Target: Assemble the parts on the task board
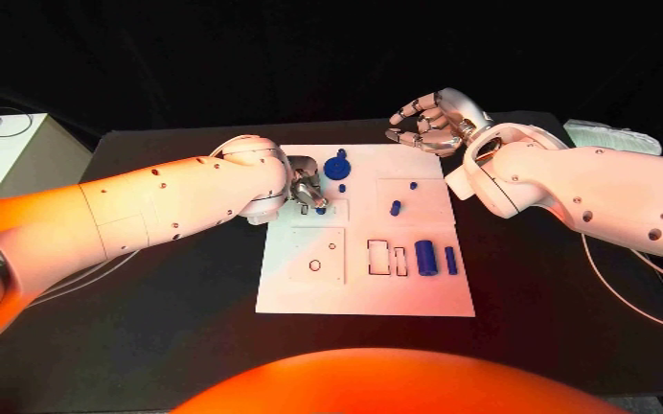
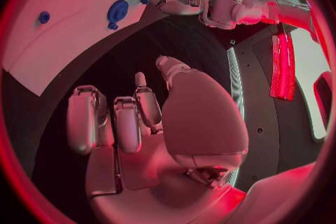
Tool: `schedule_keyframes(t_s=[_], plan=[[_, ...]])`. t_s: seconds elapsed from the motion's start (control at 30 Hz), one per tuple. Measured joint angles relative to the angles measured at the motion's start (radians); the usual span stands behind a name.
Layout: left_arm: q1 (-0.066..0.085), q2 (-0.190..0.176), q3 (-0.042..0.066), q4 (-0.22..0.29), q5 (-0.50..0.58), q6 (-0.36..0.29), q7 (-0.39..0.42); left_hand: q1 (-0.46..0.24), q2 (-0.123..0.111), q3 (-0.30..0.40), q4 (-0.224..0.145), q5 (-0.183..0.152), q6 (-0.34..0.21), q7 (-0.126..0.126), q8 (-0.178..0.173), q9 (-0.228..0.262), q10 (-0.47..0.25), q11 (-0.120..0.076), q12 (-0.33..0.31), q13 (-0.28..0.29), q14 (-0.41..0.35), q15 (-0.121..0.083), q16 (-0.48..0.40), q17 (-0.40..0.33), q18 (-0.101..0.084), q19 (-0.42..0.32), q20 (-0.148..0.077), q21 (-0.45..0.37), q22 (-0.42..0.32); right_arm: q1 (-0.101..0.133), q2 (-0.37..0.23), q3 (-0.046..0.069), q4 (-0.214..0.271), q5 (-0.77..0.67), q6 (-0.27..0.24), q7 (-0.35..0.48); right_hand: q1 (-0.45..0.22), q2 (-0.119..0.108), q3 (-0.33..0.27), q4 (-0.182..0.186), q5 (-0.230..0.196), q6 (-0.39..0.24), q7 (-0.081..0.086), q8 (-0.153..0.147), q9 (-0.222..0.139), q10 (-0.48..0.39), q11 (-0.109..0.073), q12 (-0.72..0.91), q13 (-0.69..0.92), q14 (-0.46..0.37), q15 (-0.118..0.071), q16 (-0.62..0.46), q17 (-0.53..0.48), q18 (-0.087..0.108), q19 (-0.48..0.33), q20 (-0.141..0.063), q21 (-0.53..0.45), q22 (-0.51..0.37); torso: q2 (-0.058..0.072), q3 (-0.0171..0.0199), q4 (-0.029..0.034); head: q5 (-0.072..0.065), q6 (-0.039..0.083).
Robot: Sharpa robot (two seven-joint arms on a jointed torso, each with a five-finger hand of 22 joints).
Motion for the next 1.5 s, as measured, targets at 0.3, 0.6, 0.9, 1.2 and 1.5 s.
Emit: schedule_keyframes(t_s=[0.3, 0.6, 0.9, 1.2, 1.5], plan=[[0.0, 0.003, 0.0, -0.005, 0.003, -0.001, -0.001, -0.021, 0.0, -0.003, -0.019, 0.0, 0.011, -0.007, -0.011, 0.013, 0.001, 0.001, 0.004, 0.004, -0.004, -0.004, 0.0, 0.0, 0.0, 0.004, -0.004, 0.0, 0.0, 0.0, 0.0, 0.0, 0.001, 0.0, 0.0, 0.0, 0.0, 0.0, 0.0, 0.0, 0.0, 0.0, 0.0, 0.0, 0.0, 0.0, 0.0, 0.0, 0.0, 0.0, 0.0, 0.0, 0.0, 0.0, 0.0, 0.0, 0.0, 0.0, 0.0, 0.0002, 0.0003, -0.002, 0.0], [0.0, 0.006, 0.0, -0.011, 0.007, -0.004, -0.003, -0.037, -0.008, 0.003, -0.043, -0.001, 0.024, -0.016, -0.017, 0.015, 0.001, 0.001, 0.004, 0.006, -0.004, -0.004, 0.0, 0.0, 0.0, 0.003, -0.003, 0.0, 0.0, 0.0, 0.0, 0.0, 0.001, -0.001, 0.0, 0.0, 0.0, 0.0, 0.0, 0.0, 0.0, 0.0, 0.0, 0.0, 0.001, 0.0, 0.0, 0.0, 0.0, 0.0, 0.0, 0.0, 0.001, 0.0, 0.0, 0.0, -0.012, 0.0, 0.0, 0.0001, 0.0003, -0.002, 0.0], [0.0, 0.01, 0.0, -0.021, 0.011, -0.007, -0.003, -0.05, -0.011, -0.021, -0.04, -0.001, 0.044, -0.029, -0.023, 0.02, 0.002, 0.001, 0.004, 0.006, -0.004, -0.004, 0.0, 0.0, 0.0, 0.007, -0.007, 0.0, 0.0, 0.0, 0.0, 0.0, 0.0, -0.002, -0.001, 0.0, 0.0, 0.0, 0.0, 0.0, 0.0, 0.0, 0.0, 0.0, 0.001, 0.0, 0.0, -0.004, 0.0, 0.0, 0.0, -0.006, 0.001, 0.0, 0.0, 0.0, -0.018, 0.0, 0.0, 0.0002, 0.0002, -0.004, 0.0], [-0.001, 0.012, 0.0, -0.03, 0.012, -0.009, -0.005, -0.063, -0.015, -0.078, -0.005, -0.001, 0.06, -0.039, -0.033, 0.023, 0.003, -0.001, 0.004, 0.006, -0.004, -0.004, 0.0, 0.0, 0.0, 0.007, -0.007, 0.0, 0.0, 0.0, -0.001, 0.0, 0.001, -0.003, -0.001, 0.0, 0.0, 0.0, 0.0, 0.0, 0.0, -0.007, 0.0, 0.0, 0.001, -0.014, 0.0, -0.012, 0.0, 0.0, 0.0, -0.01, 0.001, 0.016, 0.0, 0.0, -0.036, 0.0, 0.0, -0.0001, -0.0001, -0.005, 0.0], [-0.001, 0.015, 0.0, -0.036, 0.012, -0.008, -0.007, -0.072, -0.017, -0.118, 0.016, -0.001, 0.059, -0.037, -0.038, 0.026, 0.0, 0.002, 0.004, 0.006, -0.004, -0.004, 0.0, 0.0, 0.0, 0.007, -0.007, 0.0, 0.0, 0.0, -0.001, 0.0, 0.001, -0.003, -0.001, 0.0, -0.009, 0.001, 0.0, 0.0, 0.0, -0.007, 0.0, 0.0, 0.001, -0.021, 0.0, -0.022, 0.0, 0.0, 0.0, -0.017, 0.0, 0.016, 0.0, 0.0, -0.056, 0.0, 0.0, -0.0005, 0.0, -0.006, 0.0]])
